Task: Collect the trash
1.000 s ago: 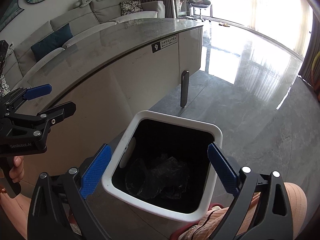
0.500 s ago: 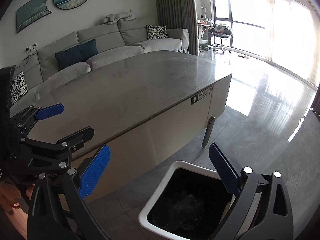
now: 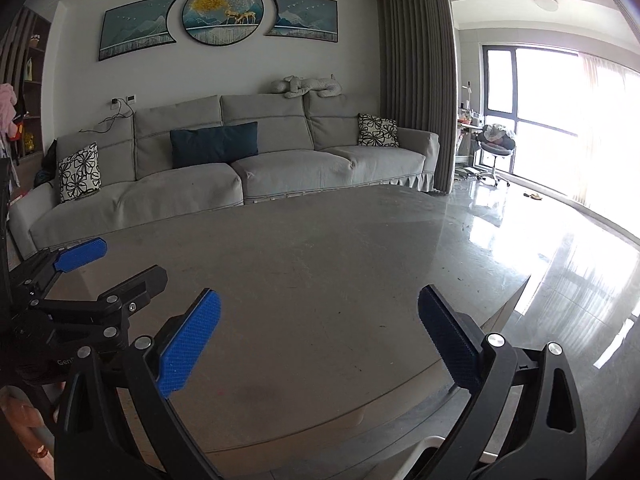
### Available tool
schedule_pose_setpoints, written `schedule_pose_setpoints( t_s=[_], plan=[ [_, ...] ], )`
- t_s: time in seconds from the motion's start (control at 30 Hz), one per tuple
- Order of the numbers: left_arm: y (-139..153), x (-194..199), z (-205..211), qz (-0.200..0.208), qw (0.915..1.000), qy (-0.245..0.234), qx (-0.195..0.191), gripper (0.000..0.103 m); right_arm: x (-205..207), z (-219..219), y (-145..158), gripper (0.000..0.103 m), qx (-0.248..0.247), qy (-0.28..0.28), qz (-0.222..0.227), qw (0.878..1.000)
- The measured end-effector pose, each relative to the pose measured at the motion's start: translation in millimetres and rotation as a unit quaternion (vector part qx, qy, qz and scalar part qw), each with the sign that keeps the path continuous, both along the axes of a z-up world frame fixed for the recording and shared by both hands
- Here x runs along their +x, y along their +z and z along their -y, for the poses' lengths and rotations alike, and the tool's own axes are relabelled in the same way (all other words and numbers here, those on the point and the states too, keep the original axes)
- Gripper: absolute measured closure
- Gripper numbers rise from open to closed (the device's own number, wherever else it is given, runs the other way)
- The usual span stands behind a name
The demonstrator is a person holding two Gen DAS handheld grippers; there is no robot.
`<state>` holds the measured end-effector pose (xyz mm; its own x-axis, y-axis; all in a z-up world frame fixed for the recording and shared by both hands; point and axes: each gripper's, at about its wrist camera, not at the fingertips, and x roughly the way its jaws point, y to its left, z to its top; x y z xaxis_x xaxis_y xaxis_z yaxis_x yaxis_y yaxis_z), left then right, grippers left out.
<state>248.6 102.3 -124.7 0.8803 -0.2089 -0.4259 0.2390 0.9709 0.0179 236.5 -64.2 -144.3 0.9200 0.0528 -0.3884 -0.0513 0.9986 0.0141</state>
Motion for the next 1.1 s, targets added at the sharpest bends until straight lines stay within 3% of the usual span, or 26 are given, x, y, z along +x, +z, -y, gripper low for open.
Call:
schedule_pose_setpoints(
  t_s=[0.37,0.83,1.1],
  plan=[
    [8,10,-46,-0.010,0.9989,0.043,-0.015,0.005,4,-45,10,0.005,-0.004,0.024,0.029,0.999],
    [4,-1,-38,0.006,0.9977,0.050,0.045,0.005,-2,-48,12,0.005,-0.001,0.024,0.033,0.999],
    [2,-4,-35,0.013,0.9971,0.049,0.056,0.005,-1,-51,12,0.005,-0.006,0.022,0.036,0.999]
  ],
)
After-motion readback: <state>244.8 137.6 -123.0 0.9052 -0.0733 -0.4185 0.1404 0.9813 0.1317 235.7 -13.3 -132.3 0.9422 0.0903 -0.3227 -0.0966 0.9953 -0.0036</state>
